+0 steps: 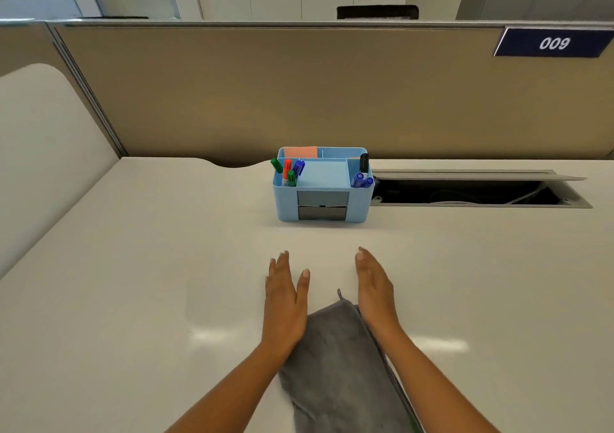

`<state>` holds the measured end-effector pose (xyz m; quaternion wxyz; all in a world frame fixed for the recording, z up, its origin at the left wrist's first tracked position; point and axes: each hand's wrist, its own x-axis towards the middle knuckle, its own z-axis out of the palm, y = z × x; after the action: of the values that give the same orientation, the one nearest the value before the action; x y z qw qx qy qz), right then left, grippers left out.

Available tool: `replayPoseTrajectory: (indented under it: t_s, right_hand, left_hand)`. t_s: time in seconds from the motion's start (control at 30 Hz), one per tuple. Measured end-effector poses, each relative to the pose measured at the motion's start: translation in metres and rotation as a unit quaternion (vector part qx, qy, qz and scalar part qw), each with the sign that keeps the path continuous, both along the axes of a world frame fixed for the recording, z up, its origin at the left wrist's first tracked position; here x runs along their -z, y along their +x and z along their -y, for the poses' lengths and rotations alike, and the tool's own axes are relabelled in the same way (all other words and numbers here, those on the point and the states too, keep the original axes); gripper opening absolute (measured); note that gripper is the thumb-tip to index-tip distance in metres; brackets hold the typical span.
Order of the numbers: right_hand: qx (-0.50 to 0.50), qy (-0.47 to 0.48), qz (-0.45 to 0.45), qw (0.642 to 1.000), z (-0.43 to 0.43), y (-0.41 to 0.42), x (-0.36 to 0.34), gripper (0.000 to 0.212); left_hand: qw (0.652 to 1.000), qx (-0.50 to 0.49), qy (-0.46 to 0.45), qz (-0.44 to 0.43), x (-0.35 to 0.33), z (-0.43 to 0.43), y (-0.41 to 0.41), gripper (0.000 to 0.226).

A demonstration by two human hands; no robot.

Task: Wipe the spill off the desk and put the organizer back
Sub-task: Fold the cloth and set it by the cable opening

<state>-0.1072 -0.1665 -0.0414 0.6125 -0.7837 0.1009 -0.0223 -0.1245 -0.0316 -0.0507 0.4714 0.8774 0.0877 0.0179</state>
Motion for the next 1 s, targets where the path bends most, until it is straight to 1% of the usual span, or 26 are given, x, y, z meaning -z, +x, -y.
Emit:
replayPoseTrajectory:
  t_s: [0.07,0.17,0.3,0.37,0.43,0.53,0.6,0.67,0.77,0.83,0.93,1.0]
  right_hand:
    - [-0.037,-0.064,0.013,0.997,-0.001,-0.023,-0.001,0.047]
    - [-0.087,-0.136,0.023,0.987,0.0,-0.046,0.004,0.05]
    - [-0.145,-0.234,0.028,0.961,0.005,-0.077,0.011,0.053]
    - [-0.155,-0.275,0.039,0.948,0.007,-0.089,0.014,0.054]
    - [-0.158,-0.3,0.054,0.939,0.01,-0.1,0.015,0.051]
    - [-0.151,-0.315,0.057,0.935,0.015,-0.115,0.016,0.045]
    - [-0.141,-0.324,0.051,0.934,0.017,-0.125,0.016,0.044]
    - [-0.127,-0.328,0.041,0.935,0.015,-0.132,0.018,0.043]
    - [-0.105,-0.326,0.024,0.939,0.012,-0.136,0.018,0.044]
    - [-0.09,-0.329,0.009,0.94,0.01,-0.136,0.016,0.045]
    - [-0.081,-0.355,-0.015,0.931,0.009,-0.133,0.014,0.044]
    - [-0.072,-0.351,-0.026,0.933,0.007,-0.13,0.014,0.043]
  left_hand:
    - [1.0,0.012,0.022,0.018,0.0,0.001,-0.019,0.058]
    - [0.997,0.032,0.053,0.041,0.004,0.003,-0.037,0.057]
    - [0.993,0.035,0.101,0.042,0.007,0.006,-0.064,0.058]
    - [0.993,0.03,0.113,0.031,0.009,0.007,-0.076,0.059]
    - [0.989,0.025,0.143,0.01,0.01,0.008,-0.088,0.061]
    - [0.979,0.025,0.199,-0.036,0.01,0.01,-0.103,0.065]
    - [0.976,0.031,0.21,-0.057,0.008,0.012,-0.11,0.067]
    - [0.98,0.031,0.189,-0.053,0.004,0.013,-0.113,0.068]
    - [0.993,0.013,0.113,-0.038,-0.004,0.015,-0.117,0.071]
    - [0.996,0.005,0.081,-0.033,-0.007,0.015,-0.12,0.071]
    - [0.997,0.014,0.07,-0.023,-0.009,0.013,-0.121,0.064]
    - [0.997,0.013,0.073,-0.018,-0.01,0.01,-0.12,0.055]
